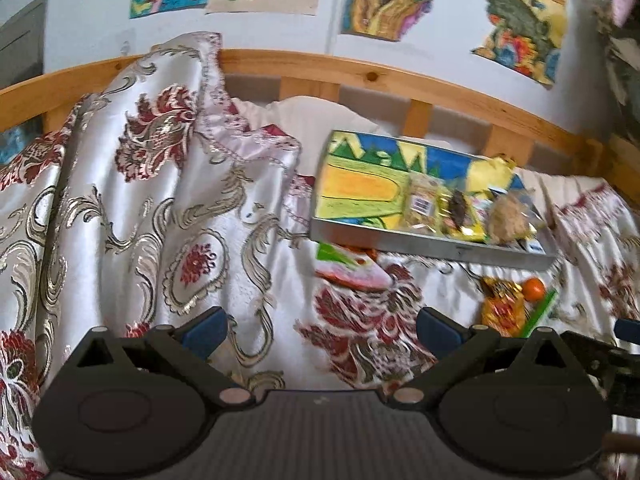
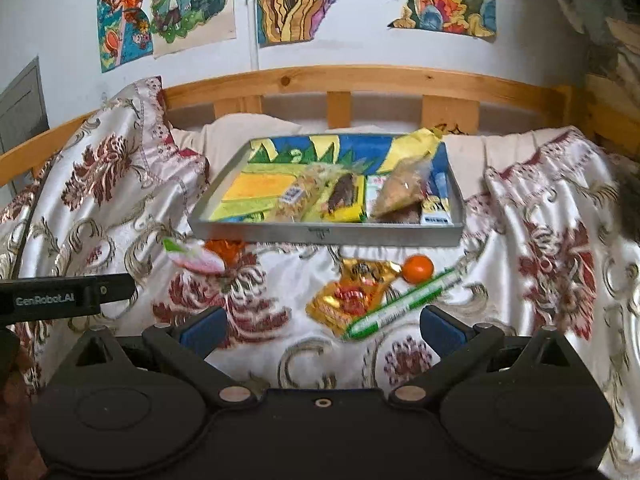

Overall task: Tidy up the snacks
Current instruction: 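Grasp the orange-red packet with the left tool while the right tool approaches the yellow duck packet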

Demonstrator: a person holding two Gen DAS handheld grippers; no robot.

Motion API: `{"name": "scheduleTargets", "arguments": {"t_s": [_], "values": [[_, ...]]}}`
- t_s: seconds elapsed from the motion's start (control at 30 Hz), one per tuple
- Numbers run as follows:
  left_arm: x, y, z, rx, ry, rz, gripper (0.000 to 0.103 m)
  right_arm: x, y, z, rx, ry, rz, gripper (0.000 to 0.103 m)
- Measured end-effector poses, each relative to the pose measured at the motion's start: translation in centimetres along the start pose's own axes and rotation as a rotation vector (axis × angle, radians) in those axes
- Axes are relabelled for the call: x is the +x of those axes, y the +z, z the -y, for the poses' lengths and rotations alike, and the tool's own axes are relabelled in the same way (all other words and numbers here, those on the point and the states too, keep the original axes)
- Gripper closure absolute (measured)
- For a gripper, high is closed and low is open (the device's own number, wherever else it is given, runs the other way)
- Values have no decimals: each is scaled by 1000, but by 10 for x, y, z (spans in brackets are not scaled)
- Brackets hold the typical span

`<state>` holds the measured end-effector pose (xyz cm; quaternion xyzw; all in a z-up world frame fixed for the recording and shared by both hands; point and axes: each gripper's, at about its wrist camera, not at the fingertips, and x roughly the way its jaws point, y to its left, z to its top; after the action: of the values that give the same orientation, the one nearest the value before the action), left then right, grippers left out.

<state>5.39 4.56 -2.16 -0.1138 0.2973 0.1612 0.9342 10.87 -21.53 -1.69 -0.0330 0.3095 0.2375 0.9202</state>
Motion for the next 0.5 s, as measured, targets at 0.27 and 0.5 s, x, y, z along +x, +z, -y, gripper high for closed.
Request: {"name": "scheduleTargets", "arguments": {"t_s": [0.27, 0.5], "values": [[17, 20, -7, -67, 86, -18, 1, 18, 24, 2, -42, 46, 52, 1], [30, 36, -1, -48, 102, -5, 1, 43, 31, 7, -77, 55, 89, 1]]}}
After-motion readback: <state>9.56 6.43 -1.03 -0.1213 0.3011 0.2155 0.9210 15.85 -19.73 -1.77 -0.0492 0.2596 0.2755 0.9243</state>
